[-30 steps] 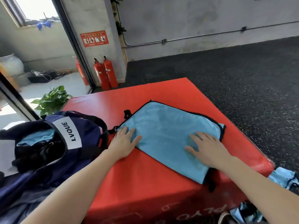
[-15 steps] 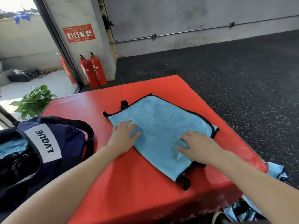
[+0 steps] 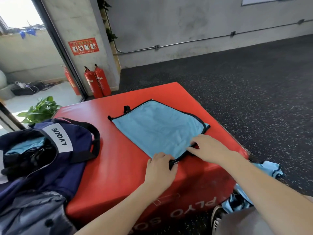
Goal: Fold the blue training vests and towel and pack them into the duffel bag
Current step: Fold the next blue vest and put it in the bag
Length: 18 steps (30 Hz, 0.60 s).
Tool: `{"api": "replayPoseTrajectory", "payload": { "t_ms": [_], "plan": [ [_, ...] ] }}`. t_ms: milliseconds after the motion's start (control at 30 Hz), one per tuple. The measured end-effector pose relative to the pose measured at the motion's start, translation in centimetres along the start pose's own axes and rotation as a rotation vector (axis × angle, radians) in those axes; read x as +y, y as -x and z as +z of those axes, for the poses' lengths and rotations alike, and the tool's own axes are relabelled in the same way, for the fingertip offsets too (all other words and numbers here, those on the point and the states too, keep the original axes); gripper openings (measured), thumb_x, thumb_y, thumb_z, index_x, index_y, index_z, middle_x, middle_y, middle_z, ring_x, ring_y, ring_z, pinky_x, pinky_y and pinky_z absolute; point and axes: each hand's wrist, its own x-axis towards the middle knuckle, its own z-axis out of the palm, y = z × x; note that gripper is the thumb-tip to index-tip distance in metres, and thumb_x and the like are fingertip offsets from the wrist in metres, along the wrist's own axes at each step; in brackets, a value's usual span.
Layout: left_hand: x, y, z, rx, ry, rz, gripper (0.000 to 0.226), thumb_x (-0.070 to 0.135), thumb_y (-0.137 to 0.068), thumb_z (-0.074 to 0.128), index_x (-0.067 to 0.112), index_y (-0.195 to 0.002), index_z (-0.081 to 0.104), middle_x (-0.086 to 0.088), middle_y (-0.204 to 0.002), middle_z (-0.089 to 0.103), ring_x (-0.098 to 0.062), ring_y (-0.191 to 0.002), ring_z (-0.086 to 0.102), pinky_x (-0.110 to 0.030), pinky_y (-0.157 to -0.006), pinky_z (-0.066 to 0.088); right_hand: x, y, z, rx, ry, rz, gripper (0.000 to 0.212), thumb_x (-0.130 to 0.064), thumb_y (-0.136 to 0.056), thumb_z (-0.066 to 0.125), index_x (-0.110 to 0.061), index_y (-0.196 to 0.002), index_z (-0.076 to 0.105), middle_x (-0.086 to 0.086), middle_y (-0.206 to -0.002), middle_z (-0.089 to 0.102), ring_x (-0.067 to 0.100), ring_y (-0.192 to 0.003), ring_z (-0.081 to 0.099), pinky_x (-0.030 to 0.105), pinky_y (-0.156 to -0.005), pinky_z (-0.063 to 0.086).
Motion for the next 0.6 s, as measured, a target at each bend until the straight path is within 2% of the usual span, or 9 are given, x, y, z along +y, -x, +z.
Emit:
{"api": "replayPoseTrajectory", "payload": {
  "t_ms": [167, 333, 433, 600],
  "plan": [
    [-2.7, 2.2, -1.5, 0.002, -0.025, 0.015, 0.020, 0.045, -0.093, 0.054, 0.032, -0.102, 0.066, 0.015, -0.097, 0.058, -0.010, -0.101, 0.053, -0.029, -0.088, 0.038, 0.3, 1.2, 0.2, 0.053, -0.062, -0.039, 0.029, -0.050, -0.097, 0.056, -0.027, -0.113, 0.066, -0.009, -0.111, 0.061, 0.015, -0.101, 0.059, 0.038, -0.090, 0.050],
    [-8.0, 5.2, -4.3, -0.016, 0.011, 0.061, 0.016, 0.044, -0.090, 0.060, 0.034, -0.098, 0.069, 0.024, -0.086, 0.056, -0.005, -0.092, 0.050, -0.030, -0.084, 0.044, 0.2, 1.5, 1.0, 0.029, -0.081, -0.155, 0.040, -0.054, -0.095, 0.055, -0.029, -0.125, 0.064, -0.011, -0.123, 0.064, 0.013, -0.117, 0.057, 0.036, -0.100, 0.047],
    [-10.7, 6.6, -6.4, -0.036, 0.009, 0.072, 0.016, 0.045, -0.091, 0.062, 0.035, -0.100, 0.070, 0.026, -0.089, 0.057, -0.003, -0.093, 0.051, -0.027, -0.083, 0.045, -0.1, 2.0, 1.6, -0.014, -0.053, -0.227, 0.054, -0.062, -0.091, 0.058, -0.030, -0.135, 0.059, -0.014, -0.134, 0.058, 0.010, -0.124, 0.052, 0.035, -0.106, 0.043],
    [-13.4, 8.8, -8.7, -0.059, 0.016, 0.084, 0.015, 0.042, -0.093, 0.067, 0.033, -0.104, 0.071, 0.029, -0.089, 0.056, 0.009, -0.088, 0.049, -0.010, -0.080, 0.036, -0.6, 2.5, 2.3, -0.074, -0.032, -0.298, 0.061, -0.065, -0.088, 0.062, -0.036, -0.141, 0.054, -0.016, -0.152, 0.043, 0.009, -0.141, 0.037, 0.033, -0.116, 0.032]
  ]
}}
